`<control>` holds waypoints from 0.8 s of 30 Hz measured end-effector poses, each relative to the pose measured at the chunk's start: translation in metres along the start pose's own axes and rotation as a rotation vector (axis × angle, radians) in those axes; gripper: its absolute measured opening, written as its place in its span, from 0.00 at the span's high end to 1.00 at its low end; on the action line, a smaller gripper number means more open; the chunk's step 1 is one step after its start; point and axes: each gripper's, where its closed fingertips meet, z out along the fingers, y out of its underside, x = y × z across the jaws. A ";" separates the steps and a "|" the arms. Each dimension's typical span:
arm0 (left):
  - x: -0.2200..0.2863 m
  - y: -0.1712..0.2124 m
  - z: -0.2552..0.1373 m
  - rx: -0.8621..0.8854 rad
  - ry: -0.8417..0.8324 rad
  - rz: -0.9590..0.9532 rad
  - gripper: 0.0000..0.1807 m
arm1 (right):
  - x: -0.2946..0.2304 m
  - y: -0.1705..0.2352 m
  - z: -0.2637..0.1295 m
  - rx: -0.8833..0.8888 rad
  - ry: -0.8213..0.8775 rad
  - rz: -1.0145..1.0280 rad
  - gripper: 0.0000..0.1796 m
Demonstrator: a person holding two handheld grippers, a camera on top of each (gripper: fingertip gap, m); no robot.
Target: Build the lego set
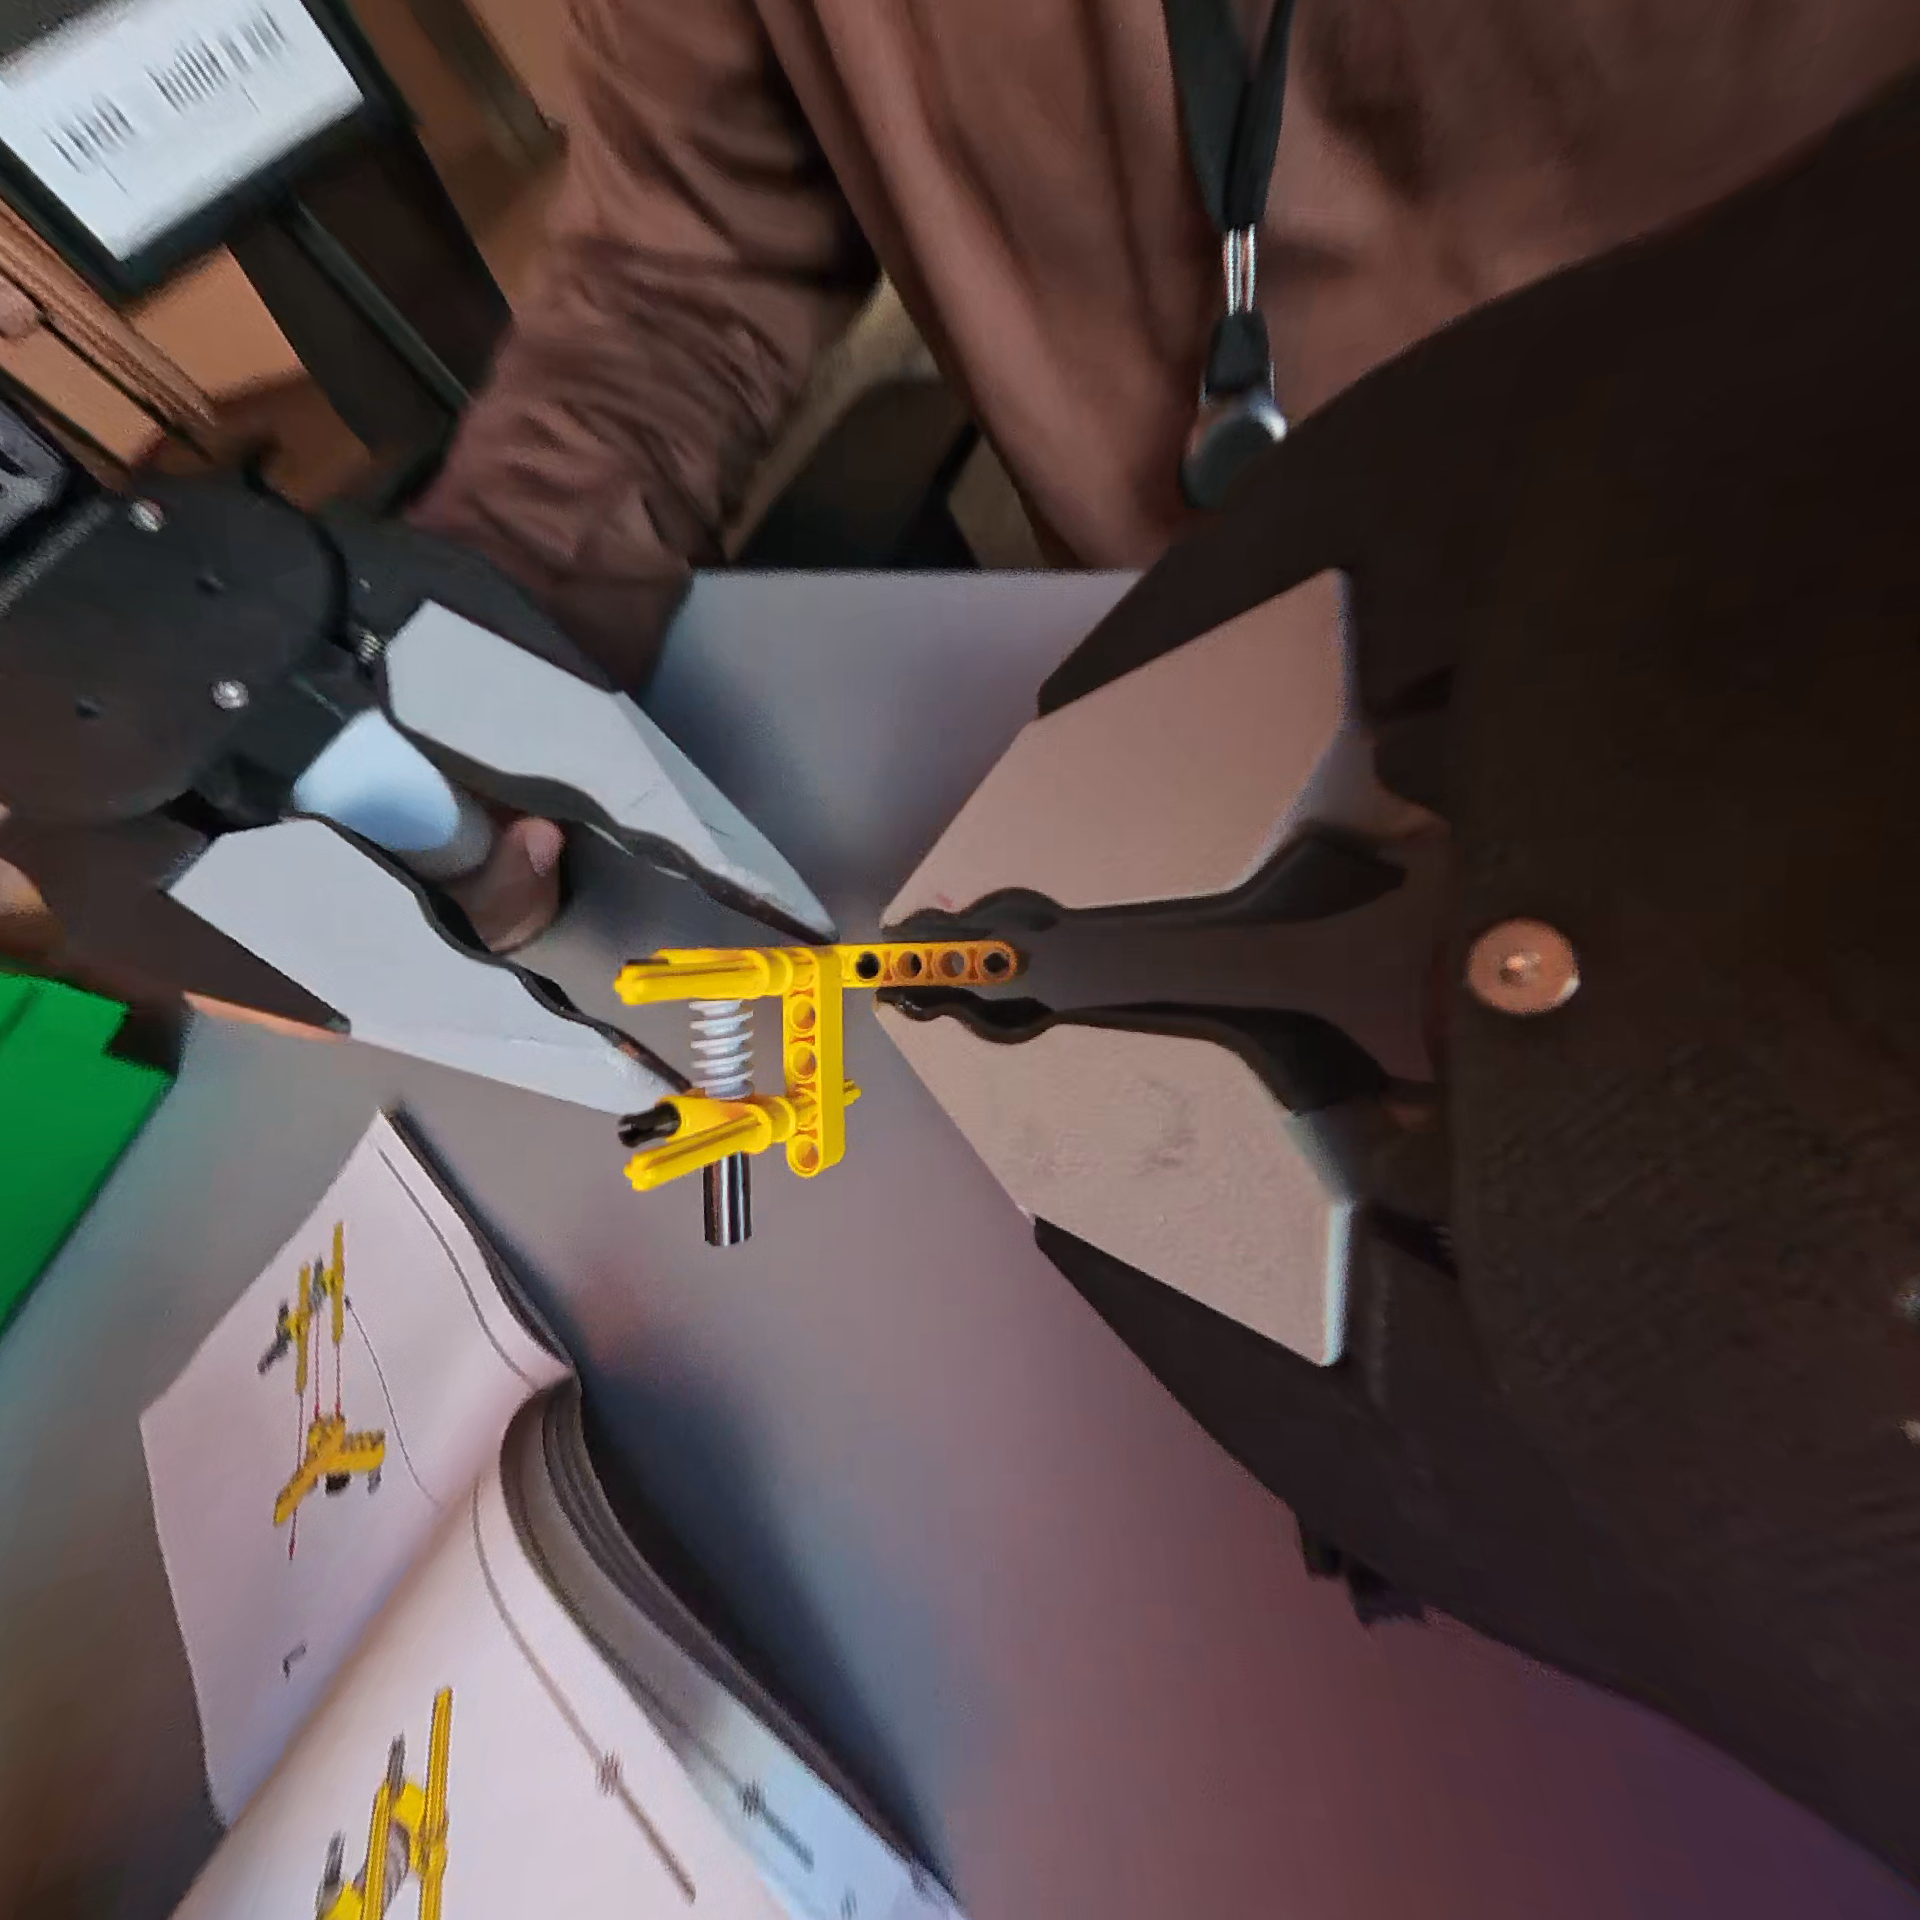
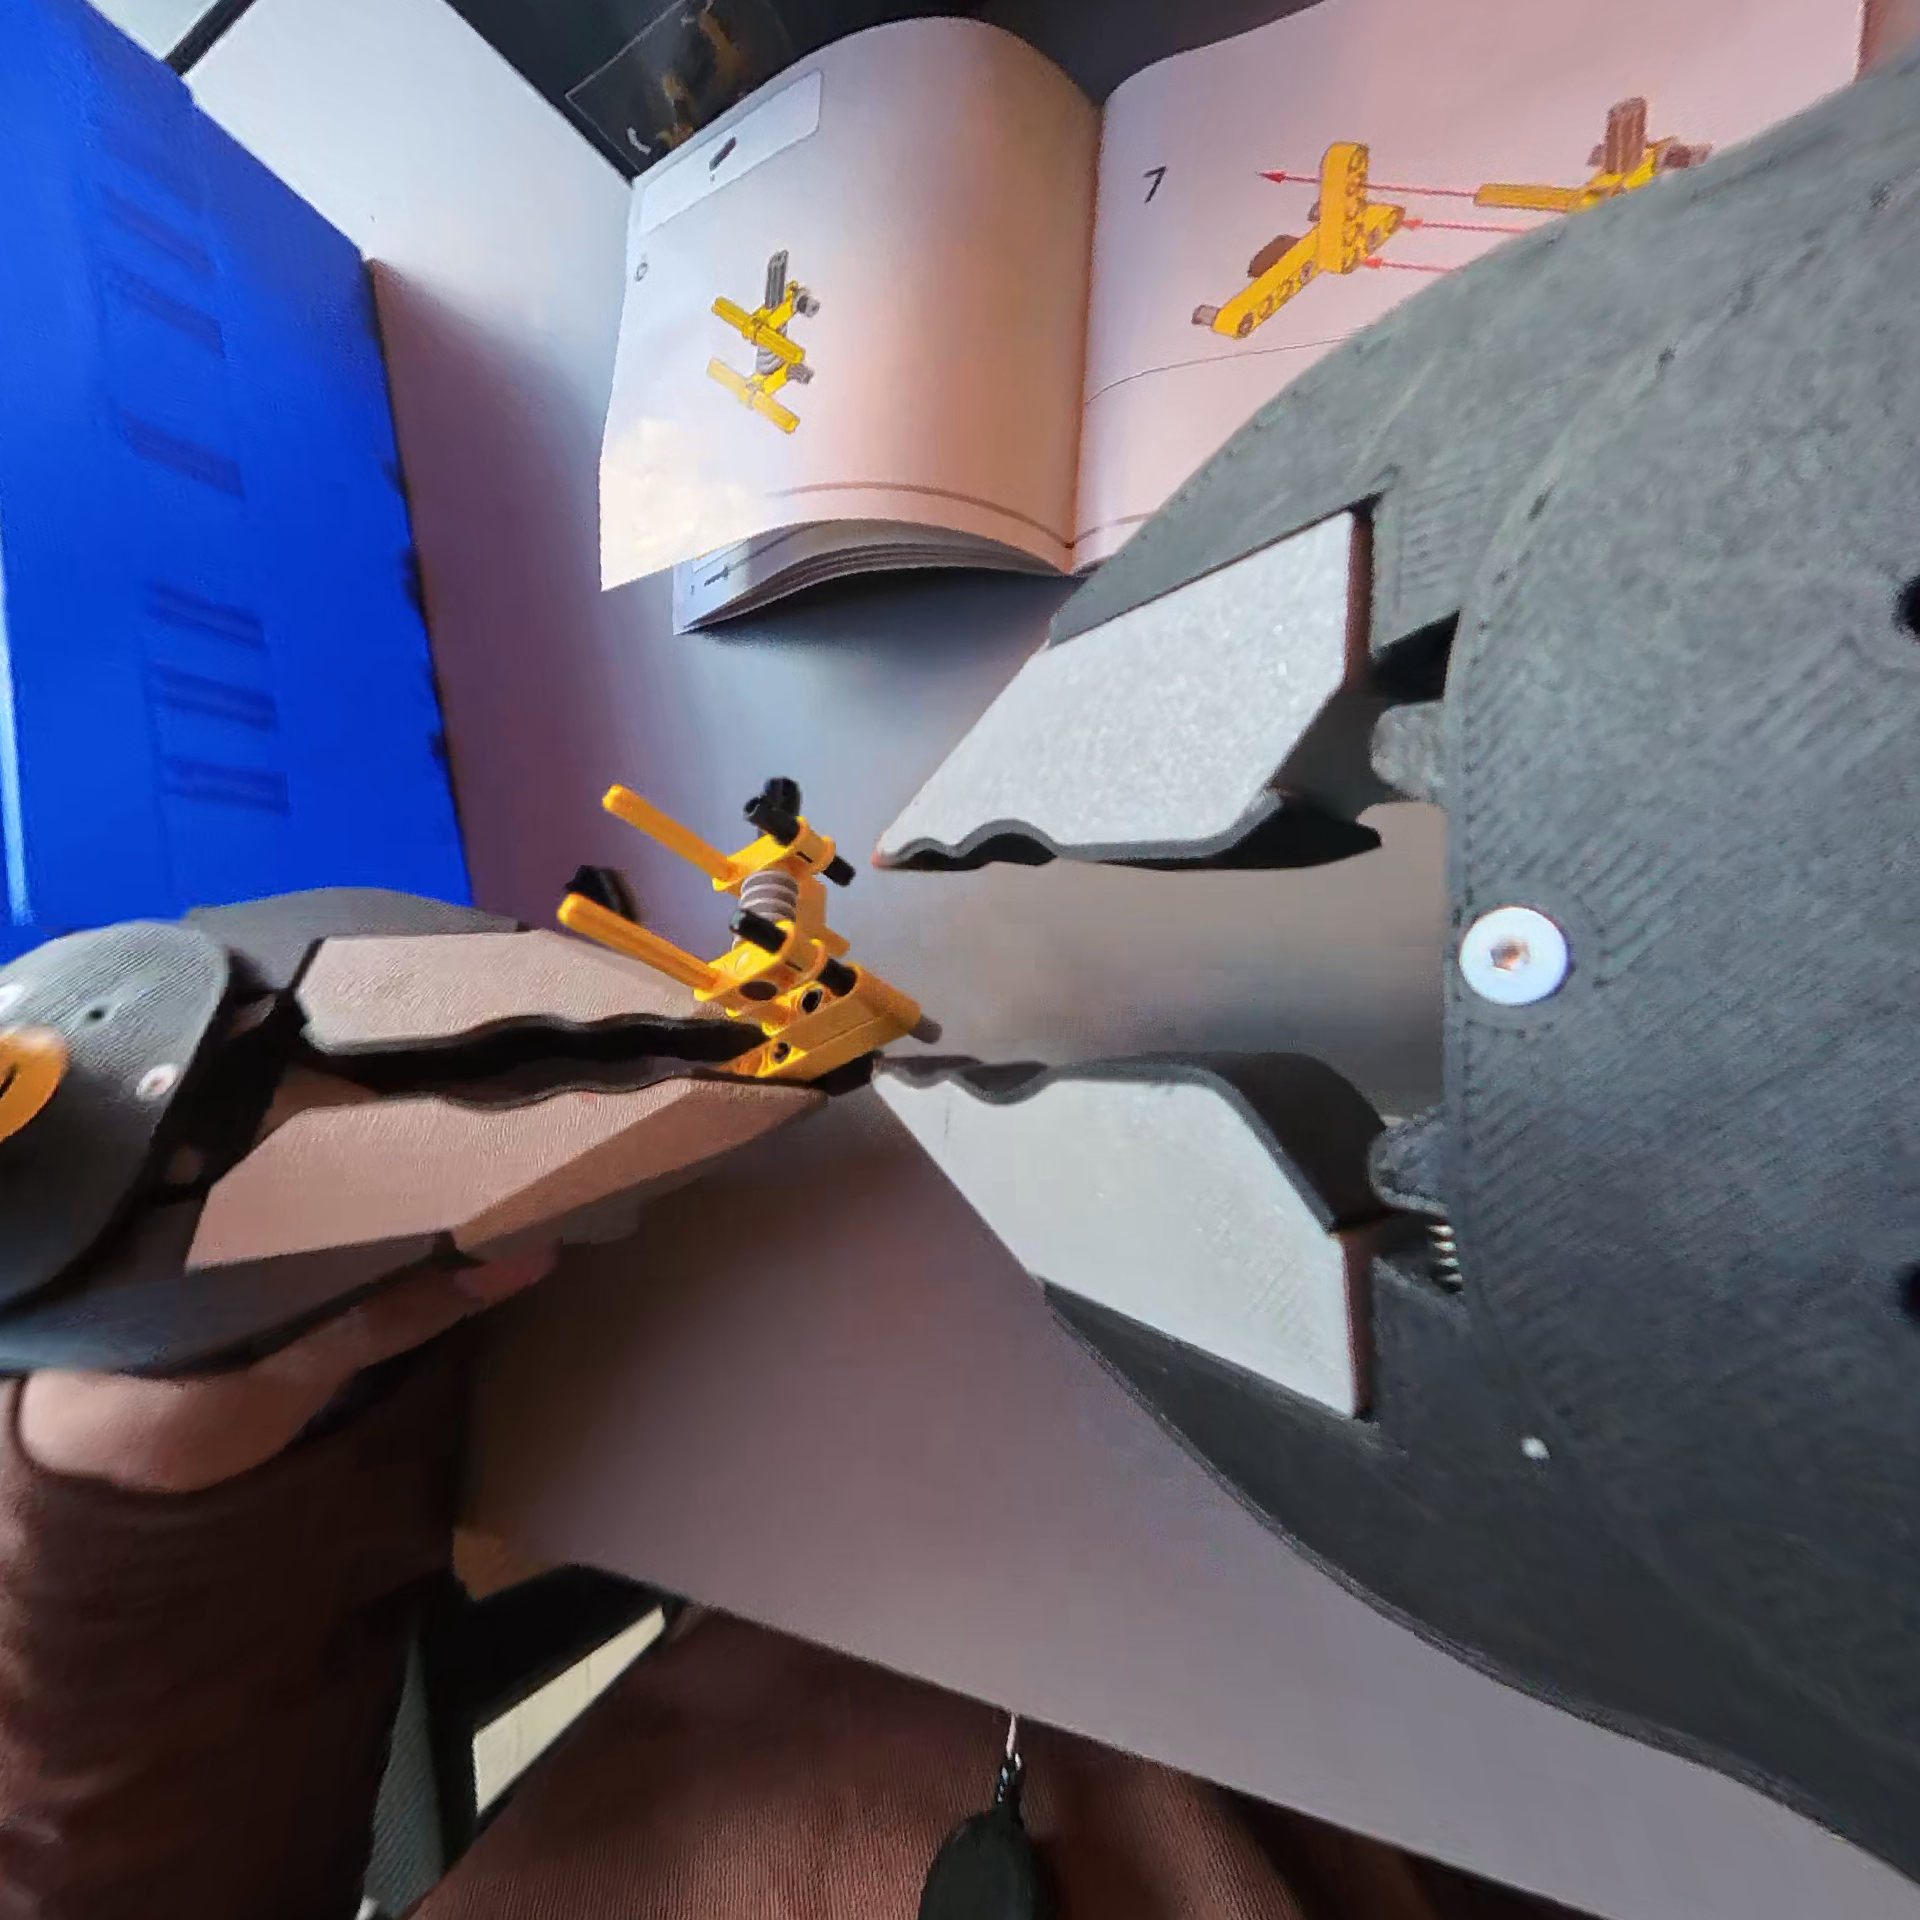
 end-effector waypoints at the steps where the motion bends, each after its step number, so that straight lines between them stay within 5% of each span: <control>1: 0.004 -0.001 0.000 0.008 0.033 -0.022 0.97 | -0.004 -0.003 -0.004 0.018 -0.014 -0.015 0.79; 7: 0.005 0.002 0.002 -0.013 0.026 -0.045 0.97 | -0.014 -0.027 -0.030 0.174 -0.119 0.060 0.86; 24: 0.009 0.009 0.013 -0.102 0.014 -0.033 0.97 | -0.015 -0.009 -0.014 0.108 -0.323 0.389 0.97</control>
